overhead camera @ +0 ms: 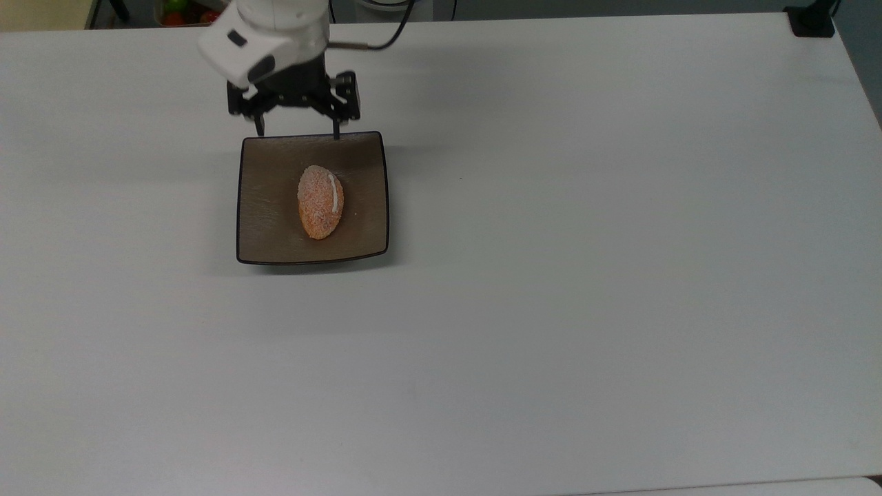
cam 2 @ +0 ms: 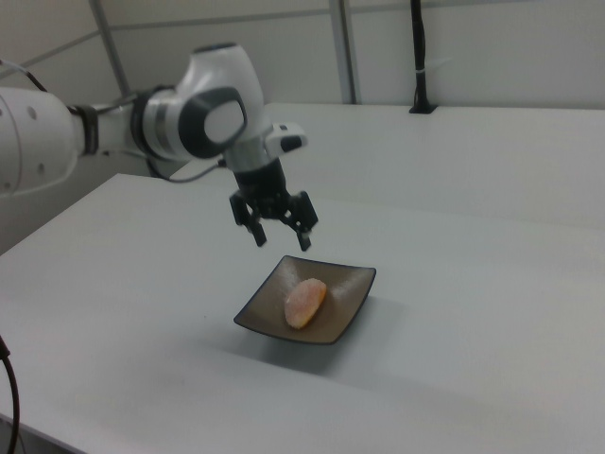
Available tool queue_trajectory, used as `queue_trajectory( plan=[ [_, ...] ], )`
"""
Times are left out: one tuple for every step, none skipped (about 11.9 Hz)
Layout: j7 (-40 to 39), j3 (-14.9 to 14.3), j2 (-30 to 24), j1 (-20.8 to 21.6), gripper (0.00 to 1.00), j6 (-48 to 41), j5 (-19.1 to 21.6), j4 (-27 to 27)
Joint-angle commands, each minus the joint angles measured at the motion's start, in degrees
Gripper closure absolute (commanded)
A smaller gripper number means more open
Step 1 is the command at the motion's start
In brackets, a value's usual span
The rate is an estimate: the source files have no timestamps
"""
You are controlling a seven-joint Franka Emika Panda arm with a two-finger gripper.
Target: Bread is placed on a ceramic plate
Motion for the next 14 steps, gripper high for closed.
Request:
queue_trajectory(
  plan=[
    [5.7,1.1,-3.2,0.7,0.00,-11.2,2.6,4.6],
    [7.4,1.7,-4.2,1.5,0.00,-13.7,2.7,4.9],
    [10.3,2.6,-5.6,1.7,0.00,-14.2,2.9,4.8],
    [13.9,3.7,-6.7,1.8,0.00,-14.2,2.9,4.2],
    [15.0,4.7,-7.5,2.0,0.00,-14.1,3.4,3.7],
    [14.8,4.8,-7.6,2.4,0.00,-14.2,5.0,3.6],
    [14.3,4.8,-7.8,2.7,0.00,-14.1,5.9,3.5],
    [13.7,4.8,-8.0,2.7,0.00,-13.5,6.4,3.0],
    [11.9,4.8,-8.1,2.7,0.00,-13.1,7.8,1.9],
    [11.6,4.8,-8.0,2.7,0.00,-12.2,8.5,1.6],
    [11.3,4.8,-7.7,2.7,0.00,-10.9,8.8,1.5],
    [11.3,4.7,-7.7,2.7,0.00,-9.4,8.8,1.4],
    [11.3,4.4,-7.6,2.7,0.00,-9.3,8.8,1.6],
    [11.6,4.3,-7.8,2.7,0.00,-9.4,8.9,1.5]
  ],
)
